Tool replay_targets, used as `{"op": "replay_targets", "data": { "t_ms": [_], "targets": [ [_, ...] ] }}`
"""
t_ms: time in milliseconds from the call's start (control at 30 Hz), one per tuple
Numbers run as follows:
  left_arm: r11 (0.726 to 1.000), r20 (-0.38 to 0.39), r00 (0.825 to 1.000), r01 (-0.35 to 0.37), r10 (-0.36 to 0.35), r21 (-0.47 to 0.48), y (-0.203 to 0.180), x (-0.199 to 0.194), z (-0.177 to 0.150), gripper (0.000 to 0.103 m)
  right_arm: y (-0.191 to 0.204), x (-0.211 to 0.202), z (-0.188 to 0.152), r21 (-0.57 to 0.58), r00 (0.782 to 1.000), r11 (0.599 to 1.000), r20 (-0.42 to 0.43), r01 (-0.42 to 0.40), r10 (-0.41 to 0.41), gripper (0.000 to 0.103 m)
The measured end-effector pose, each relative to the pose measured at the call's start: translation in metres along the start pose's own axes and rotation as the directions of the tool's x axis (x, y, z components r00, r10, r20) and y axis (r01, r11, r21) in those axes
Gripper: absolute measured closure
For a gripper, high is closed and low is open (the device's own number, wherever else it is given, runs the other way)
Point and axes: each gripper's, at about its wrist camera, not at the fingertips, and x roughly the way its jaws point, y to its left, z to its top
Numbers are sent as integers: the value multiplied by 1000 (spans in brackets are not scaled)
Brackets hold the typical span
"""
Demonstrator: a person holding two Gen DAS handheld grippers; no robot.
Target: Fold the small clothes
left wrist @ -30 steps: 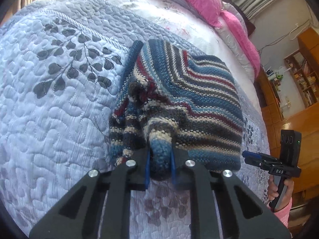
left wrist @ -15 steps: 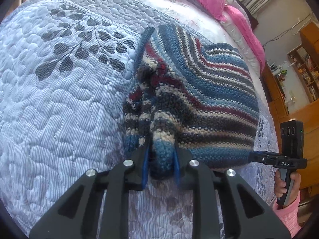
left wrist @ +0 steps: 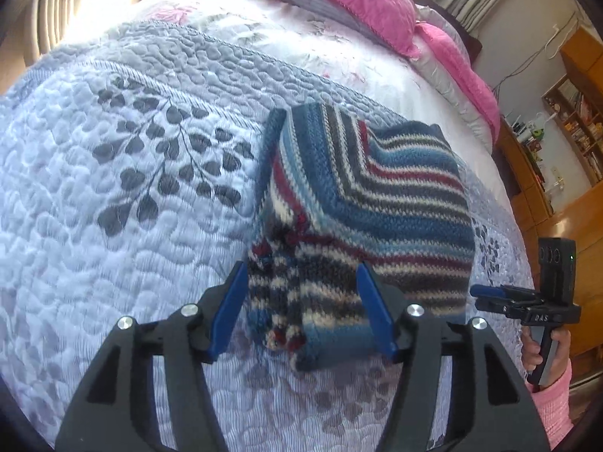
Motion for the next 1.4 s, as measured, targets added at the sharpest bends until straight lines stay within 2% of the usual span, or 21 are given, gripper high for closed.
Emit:
{"op": "replay_targets", "data": {
  "t_ms": [133,233,300,333,400,433,500,533,600,633,700,733,767,833,1000,1100,1233,1300,1400],
  "targets": [
    [999,-33,999,-32,31,-26,-2,33,43,43,-2,5,3,6,1000,1000,-6,3,-3,42],
    [998,-83,997,-14,9,-63,-2,61,61,44,-1,15,4,9,1000,1000,-15,4,-3,42],
    [997,-120,993,-21,12,-81,-4,76,64,57,-1,19,7,5,1000,1000,-18,11,-11,42],
    [996,-139,990,-30,18,-81,-4,82,64,69,-1,20,8,2,1000,1000,-19,16,-16,42],
    [996,-121,992,-49,40,-72,-5,83,64,78,0,21,10,-6,1000,1000,-15,18,-18,42],
    [996,-91,995,-53,46,-78,-4,77,63,89,0,22,11,-11,1000,1000,-13,18,-18,42],
    [992,-20,999,-46,44,-115,5,61,59,92,1,25,12,-18,1000,1000,-9,17,-17,42],
    [990,-10,999,-36,35,-135,11,58,56,92,1,27,12,-19,1000,1000,-9,16,-16,42],
    [989,-47,999,-22,15,-145,20,65,49,91,1,30,12,-19,1000,1000,-13,14,-14,42],
    [992,-56,998,-16,9,-128,20,67,47,90,2,31,13,-20,1000,1000,-14,18,-18,42],
    [995,-31,999,12,-16,-103,19,60,45,81,3,31,14,-22,1000,1000,-13,19,-20,42],
    [994,-20,999,38,-40,-106,19,54,46,64,4,29,14,-24,1000,999,-10,21,-21,42],
    [992,-6,998,66,-67,-112,21,49,46,39,5,29,14,-27,1000,999,-7,23,-23,42],
    [989,10,995,98,-97,-114,24,44,51,25,4,25,16,-28,1000,999,1,28,-28,42],
    [976,-107,979,155,-173,-155,39,72,57,25,5,19,22,-28,1000,1000,16,11,-10,42],
    [975,-142,971,170,-190,-144,42,91,54,26,8,20,28,-34,1000,999,22,-8,9,41],
    [951,-160,941,277,-297,-136,36,109,56,26,9,22,38,-32,999,999,38,-24,25,28],
    [950,-175,935,290,-308,-119,29,118,58,22,8,23,44,-20,997,998,46,-57,58,28],
    [950,-203,928,299,-311,-86,21,129,61,22,3,27,57,20,992,993,56,-117,116,19]
  ]
}}
